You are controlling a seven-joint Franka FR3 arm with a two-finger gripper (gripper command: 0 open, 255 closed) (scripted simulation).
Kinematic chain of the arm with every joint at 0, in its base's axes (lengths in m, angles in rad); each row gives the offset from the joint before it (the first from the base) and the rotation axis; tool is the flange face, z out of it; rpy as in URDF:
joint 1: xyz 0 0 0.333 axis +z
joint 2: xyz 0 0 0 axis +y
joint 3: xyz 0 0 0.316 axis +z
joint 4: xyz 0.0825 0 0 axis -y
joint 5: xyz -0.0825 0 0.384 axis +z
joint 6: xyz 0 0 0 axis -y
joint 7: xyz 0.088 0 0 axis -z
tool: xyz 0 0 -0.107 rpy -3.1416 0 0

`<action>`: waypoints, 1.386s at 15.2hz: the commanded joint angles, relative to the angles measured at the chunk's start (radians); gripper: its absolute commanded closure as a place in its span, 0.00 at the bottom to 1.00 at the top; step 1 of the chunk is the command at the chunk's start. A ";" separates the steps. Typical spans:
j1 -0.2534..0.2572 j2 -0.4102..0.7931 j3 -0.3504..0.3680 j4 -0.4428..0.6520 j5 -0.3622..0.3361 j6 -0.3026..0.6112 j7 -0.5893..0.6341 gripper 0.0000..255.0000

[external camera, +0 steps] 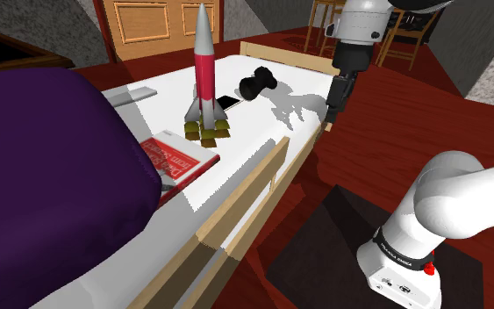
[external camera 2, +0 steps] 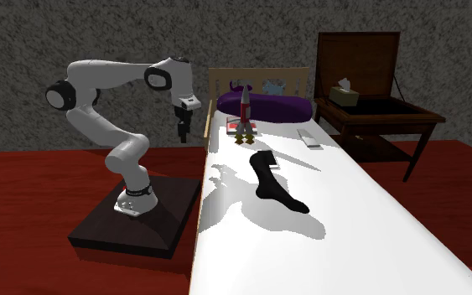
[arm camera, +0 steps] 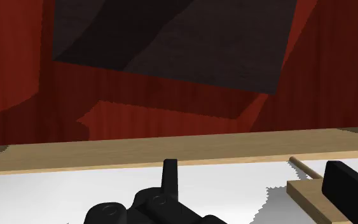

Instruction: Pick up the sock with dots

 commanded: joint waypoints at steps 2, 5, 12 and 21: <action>0.003 0.015 -0.028 0.006 -0.024 0.005 -0.057 0.00; 0.016 0.072 -0.111 0.037 -0.093 0.024 -0.227 0.00; 0.061 0.268 -0.281 0.173 -0.204 0.082 -0.613 0.00; 0.130 0.606 -0.444 0.464 -0.210 0.137 -1.103 0.00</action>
